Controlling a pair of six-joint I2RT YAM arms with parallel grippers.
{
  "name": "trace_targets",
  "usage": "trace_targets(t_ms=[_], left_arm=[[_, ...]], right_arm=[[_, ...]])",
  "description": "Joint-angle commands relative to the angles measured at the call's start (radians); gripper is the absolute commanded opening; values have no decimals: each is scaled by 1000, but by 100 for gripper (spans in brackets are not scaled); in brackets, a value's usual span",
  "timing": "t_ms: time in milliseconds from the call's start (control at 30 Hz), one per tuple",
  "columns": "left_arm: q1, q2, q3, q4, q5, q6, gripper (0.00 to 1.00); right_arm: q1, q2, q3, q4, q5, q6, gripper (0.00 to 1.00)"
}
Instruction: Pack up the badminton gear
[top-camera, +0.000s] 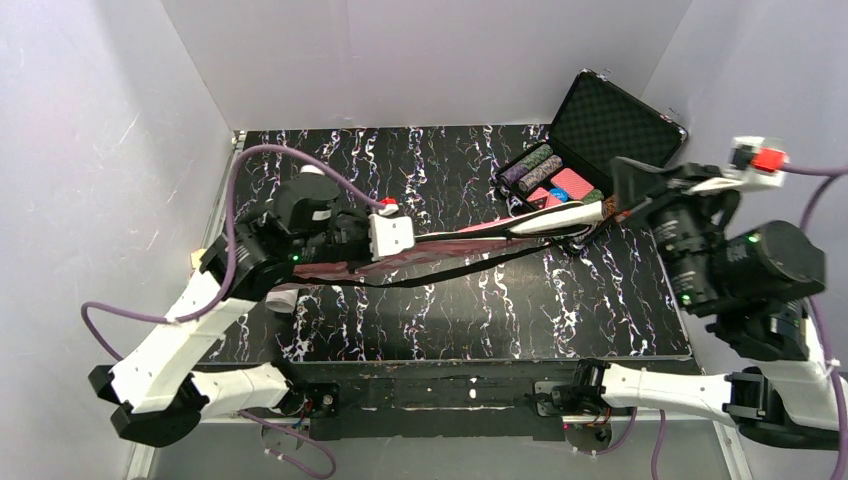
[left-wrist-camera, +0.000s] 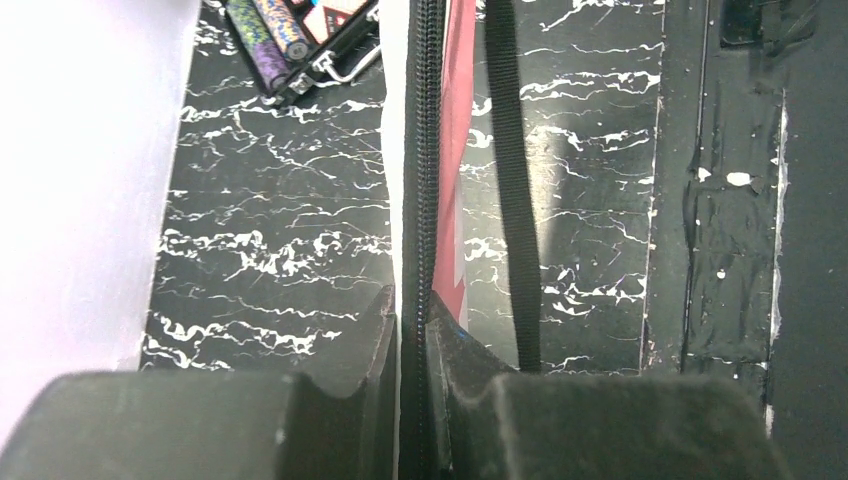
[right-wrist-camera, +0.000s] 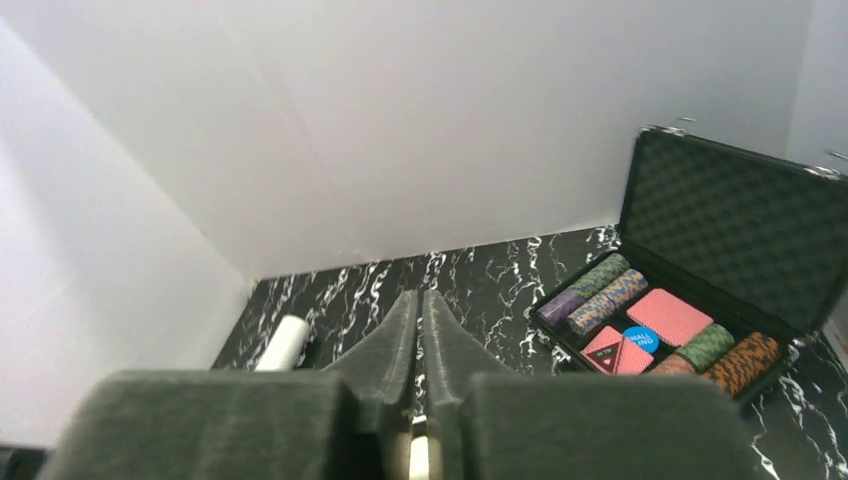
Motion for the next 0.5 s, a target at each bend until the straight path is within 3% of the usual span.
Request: trace_targets(t_ms=[0,167,300,400,467], left_arm=[[-2,-78,0,61,-54,14,0],[-2,-132,-2,38,-100,11,0],[17,-176,-41,54,-178,-29,0],[48,-193,-93,106,-211,-53,0],[73,-177,-98,120,-200,-60,0]], right_arm=[[-22,-74,-49,13,143,142,2],[-23,-90,-71,-89,145,269,1],[-56,-35,-71,-78,97,308,1],[-281,60,-2,-109,-102,387,1],[-511,185,110,-171,-375,466,1]])
